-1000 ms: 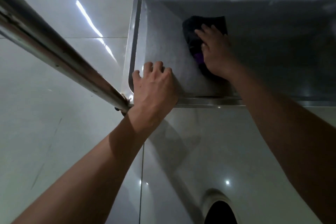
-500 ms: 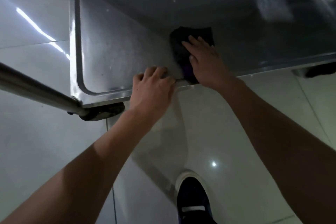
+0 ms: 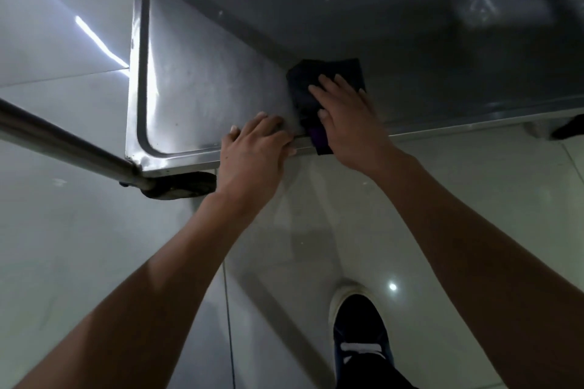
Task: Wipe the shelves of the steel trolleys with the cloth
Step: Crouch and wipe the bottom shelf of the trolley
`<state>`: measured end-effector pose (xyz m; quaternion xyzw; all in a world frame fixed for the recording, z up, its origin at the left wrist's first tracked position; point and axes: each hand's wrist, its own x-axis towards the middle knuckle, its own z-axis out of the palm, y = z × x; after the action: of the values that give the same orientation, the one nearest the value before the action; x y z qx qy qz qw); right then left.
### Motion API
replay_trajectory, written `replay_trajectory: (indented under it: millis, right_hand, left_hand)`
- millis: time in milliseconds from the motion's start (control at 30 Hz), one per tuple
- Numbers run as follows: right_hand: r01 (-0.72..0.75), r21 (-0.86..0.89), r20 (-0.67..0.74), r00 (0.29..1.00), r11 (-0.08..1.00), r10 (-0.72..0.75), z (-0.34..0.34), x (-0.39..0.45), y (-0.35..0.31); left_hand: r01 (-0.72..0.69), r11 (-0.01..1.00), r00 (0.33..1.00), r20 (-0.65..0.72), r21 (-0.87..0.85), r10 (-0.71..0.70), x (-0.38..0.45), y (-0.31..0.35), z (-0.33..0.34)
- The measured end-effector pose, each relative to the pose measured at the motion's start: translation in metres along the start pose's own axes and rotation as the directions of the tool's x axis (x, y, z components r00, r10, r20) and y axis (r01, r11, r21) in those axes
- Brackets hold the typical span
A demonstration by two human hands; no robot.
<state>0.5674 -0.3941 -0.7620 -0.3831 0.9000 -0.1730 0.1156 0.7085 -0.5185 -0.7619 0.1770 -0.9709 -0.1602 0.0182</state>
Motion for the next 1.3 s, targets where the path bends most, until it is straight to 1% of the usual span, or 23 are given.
replay_trajectory:
  millis: [167, 300, 400, 467, 600, 700, 833, 1033, 1300]
  right_hand:
    - [0.039, -0.034, 0.015, 0.999, 0.999, -0.038, 0.007, 0.003, -0.019]
    - [0.052, -0.052, 0.002, 0.999, 0.997, -0.052, 0.01, 0.003, -0.017]
    - [0.032, -0.044, -0.039, 0.999, 0.998, -0.034, 0.008, -0.002, -0.006]
    - [0.037, -0.071, -0.048, 0.998, 0.997, -0.041, 0.007, -0.005, 0.001]
    - [0.032, -0.091, -0.046, 0.998, 0.995, -0.036, 0.003, -0.007, 0.009]
    - [0.008, -0.084, -0.055, 0.998, 0.996, -0.013, -0.004, -0.011, 0.022]
    - [-0.009, -0.083, -0.045, 0.999, 0.996, 0.006, -0.019, -0.016, 0.049]
    - [-0.116, -0.083, -0.09, 0.99, 0.99, 0.108, -0.046, -0.03, 0.112]
    - [-0.268, -0.041, -0.162, 0.952, 0.963, 0.258, -0.092, -0.05, 0.209]
  left_hand:
    - [0.005, 1.0, 1.0, -0.027, -0.012, -0.005, -0.012, -0.026, -0.005]
    - [0.007, 1.0, 0.999, -0.043, -0.028, -0.008, -0.02, -0.043, -0.012]
    - [0.004, 1.0, 1.0, -0.019, 0.015, -0.004, -0.023, -0.052, -0.018]
    - [0.016, 0.999, 1.0, -0.01, 0.047, -0.016, -0.022, -0.051, -0.021]
    - [0.015, 0.999, 0.998, -0.068, 0.037, -0.013, -0.011, -0.011, -0.018]
    - [-0.01, 0.999, 0.999, -0.032, 0.047, 0.011, 0.007, 0.027, -0.008]
    - [-0.034, 0.999, 0.999, 0.008, 0.011, 0.034, 0.031, 0.072, 0.001]
    - [-0.077, 0.996, 0.996, 0.052, 0.039, 0.075, 0.059, 0.12, 0.019]
    - [-0.231, 0.972, 0.971, 0.072, 0.038, 0.227, 0.099, 0.193, 0.045]
